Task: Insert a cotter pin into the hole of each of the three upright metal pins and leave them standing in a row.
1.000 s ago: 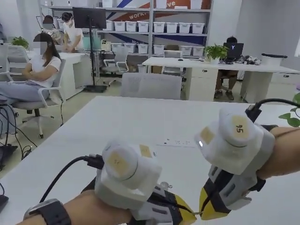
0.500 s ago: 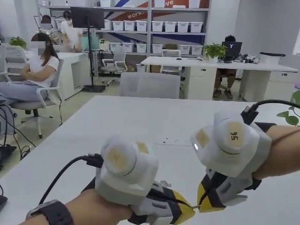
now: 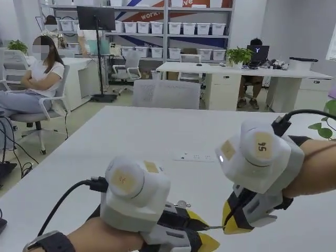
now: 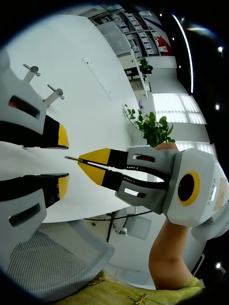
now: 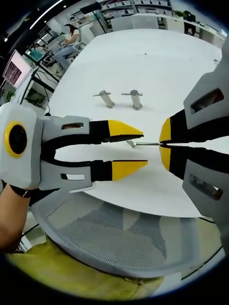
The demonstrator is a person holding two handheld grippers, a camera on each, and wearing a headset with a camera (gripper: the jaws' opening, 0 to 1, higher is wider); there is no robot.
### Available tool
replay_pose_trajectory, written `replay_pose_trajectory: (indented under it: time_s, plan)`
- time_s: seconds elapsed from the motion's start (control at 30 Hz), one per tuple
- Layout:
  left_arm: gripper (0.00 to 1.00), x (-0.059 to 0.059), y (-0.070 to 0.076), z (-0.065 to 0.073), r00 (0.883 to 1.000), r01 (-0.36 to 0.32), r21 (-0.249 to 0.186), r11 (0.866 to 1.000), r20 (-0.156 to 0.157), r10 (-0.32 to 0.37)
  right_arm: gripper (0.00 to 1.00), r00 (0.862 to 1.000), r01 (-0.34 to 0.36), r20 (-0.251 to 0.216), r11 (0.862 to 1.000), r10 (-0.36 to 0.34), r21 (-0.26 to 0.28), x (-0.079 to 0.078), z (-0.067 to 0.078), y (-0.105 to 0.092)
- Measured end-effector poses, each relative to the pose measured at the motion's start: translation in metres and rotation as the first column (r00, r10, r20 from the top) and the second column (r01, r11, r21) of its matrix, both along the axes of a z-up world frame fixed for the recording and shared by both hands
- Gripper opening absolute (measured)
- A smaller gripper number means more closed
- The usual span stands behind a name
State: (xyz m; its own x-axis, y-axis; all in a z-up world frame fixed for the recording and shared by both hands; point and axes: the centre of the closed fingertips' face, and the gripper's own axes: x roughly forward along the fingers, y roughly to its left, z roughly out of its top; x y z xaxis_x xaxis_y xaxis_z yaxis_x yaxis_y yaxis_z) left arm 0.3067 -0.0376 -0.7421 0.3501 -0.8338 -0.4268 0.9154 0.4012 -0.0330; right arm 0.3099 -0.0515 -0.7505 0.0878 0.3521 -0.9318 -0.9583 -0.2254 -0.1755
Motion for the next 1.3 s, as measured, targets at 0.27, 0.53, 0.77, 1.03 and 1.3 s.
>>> replay_pose_trajectory:
  time_s: [0.27, 0.53, 0.77, 1.03, 1.3]
  plan:
    - [0.28, 0.002, 0.019, 0.001, 0.999, -0.032, -0.032, 0.999, 0.016, 0.032, 0.01, 1.0, 0.023, -0.01, 1.0, -0.023, -0.004, -0.002, -0.005, -0.003]
    - [0.38, -0.001, 0.033, -0.009, 0.999, -0.035, -0.038, 0.999, 0.012, 0.035, 0.01, 0.999, 0.046, -0.016, 0.999, -0.046, -0.007, -0.001, -0.007, -0.006]
    - [0.38, 0.006, 0.033, -0.031, 0.999, -0.043, -0.032, 0.999, -0.009, 0.043, 0.01, 0.997, 0.069, -0.026, 0.998, -0.069, -0.008, 0.001, -0.012, -0.006]
    - [0.4, 0.014, 0.034, -0.048, 0.996, -0.058, -0.096, 0.994, -0.066, 0.052, 0.01, 0.993, 0.107, -0.048, 0.994, -0.108, -0.02, 0.004, -0.023, -0.008]
    - [0.29, 0.013, 0.031, -0.066, 0.999, -0.016, -0.076, 0.997, -0.05, 0.012, 0.01, 0.988, 0.136, -0.07, 0.991, -0.137, -0.012, 0.005, -0.028, -0.007]
